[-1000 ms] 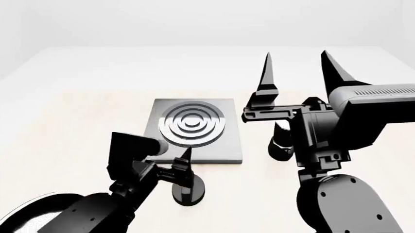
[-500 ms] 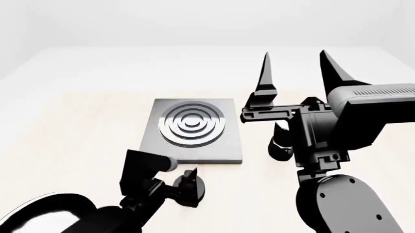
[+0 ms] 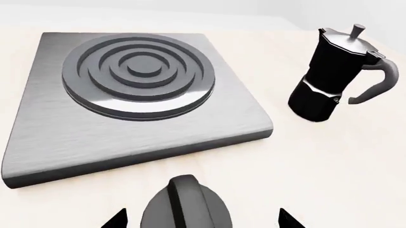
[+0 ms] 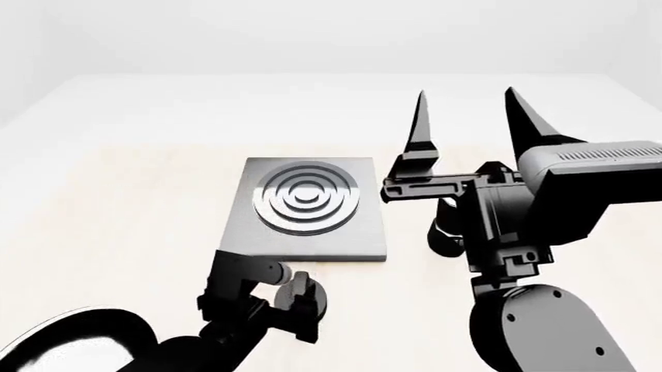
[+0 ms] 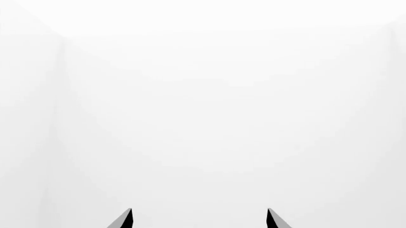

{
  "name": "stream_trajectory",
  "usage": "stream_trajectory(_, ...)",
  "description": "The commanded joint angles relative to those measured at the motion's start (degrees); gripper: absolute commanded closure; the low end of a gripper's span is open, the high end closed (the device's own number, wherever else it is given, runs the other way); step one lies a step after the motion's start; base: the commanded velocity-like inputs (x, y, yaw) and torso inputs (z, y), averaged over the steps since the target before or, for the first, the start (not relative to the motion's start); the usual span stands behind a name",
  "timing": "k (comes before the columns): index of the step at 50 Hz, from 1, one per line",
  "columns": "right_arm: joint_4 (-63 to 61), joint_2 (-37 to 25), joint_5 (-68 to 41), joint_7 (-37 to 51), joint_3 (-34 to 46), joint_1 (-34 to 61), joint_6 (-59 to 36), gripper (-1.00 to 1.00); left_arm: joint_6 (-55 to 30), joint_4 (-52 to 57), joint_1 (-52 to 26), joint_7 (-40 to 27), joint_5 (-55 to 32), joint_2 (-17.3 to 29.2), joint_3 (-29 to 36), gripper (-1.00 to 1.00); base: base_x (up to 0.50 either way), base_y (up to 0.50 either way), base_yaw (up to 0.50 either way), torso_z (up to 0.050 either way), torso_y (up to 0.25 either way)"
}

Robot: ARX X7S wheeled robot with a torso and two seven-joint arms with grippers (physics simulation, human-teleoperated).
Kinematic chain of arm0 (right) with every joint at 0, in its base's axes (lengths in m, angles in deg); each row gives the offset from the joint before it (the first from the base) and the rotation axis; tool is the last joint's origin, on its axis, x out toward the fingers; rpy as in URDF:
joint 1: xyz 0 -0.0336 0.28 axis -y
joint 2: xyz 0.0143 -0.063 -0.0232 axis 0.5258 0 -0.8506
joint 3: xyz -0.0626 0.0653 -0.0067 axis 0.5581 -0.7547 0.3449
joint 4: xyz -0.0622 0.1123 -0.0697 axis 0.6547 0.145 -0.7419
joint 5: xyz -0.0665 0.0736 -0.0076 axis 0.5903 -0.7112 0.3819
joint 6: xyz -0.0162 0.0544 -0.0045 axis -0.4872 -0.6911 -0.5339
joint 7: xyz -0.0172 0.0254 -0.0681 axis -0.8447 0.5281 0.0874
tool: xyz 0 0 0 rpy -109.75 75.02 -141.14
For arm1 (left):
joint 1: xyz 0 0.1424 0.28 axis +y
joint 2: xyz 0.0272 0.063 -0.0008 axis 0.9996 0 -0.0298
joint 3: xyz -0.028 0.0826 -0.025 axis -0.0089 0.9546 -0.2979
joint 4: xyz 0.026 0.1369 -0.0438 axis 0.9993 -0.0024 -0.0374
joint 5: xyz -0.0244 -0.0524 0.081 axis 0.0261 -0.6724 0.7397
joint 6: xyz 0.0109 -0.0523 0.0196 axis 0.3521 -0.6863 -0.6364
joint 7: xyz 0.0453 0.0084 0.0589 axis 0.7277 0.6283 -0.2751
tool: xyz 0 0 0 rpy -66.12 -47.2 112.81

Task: Turn on the stove and put the moka pot on it.

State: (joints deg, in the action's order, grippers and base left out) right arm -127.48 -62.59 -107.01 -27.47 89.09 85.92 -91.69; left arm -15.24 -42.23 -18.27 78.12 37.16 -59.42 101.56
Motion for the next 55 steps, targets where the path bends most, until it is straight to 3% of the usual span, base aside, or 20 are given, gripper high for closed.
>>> stream_trajectory(1, 0.09, -0.27, -0.09, 0.27, 0.37, -0.5, 0.57, -1.0, 1.47, -1.74, -0.05, 0.36, 0.43, -0.13, 1.03, -1.0, 0.0, 0.0, 0.0, 0.0, 0.0)
stream_trajectory(55, -0.12, -1.39, -1.66, 1.67, 0.92, -0.16, 0.78, -1.0, 7.38, -11.73, -1.56, 2.8, 1.22, -1.37, 4.51, -1.0, 0.0, 0.0, 0.0, 0.0, 0.0)
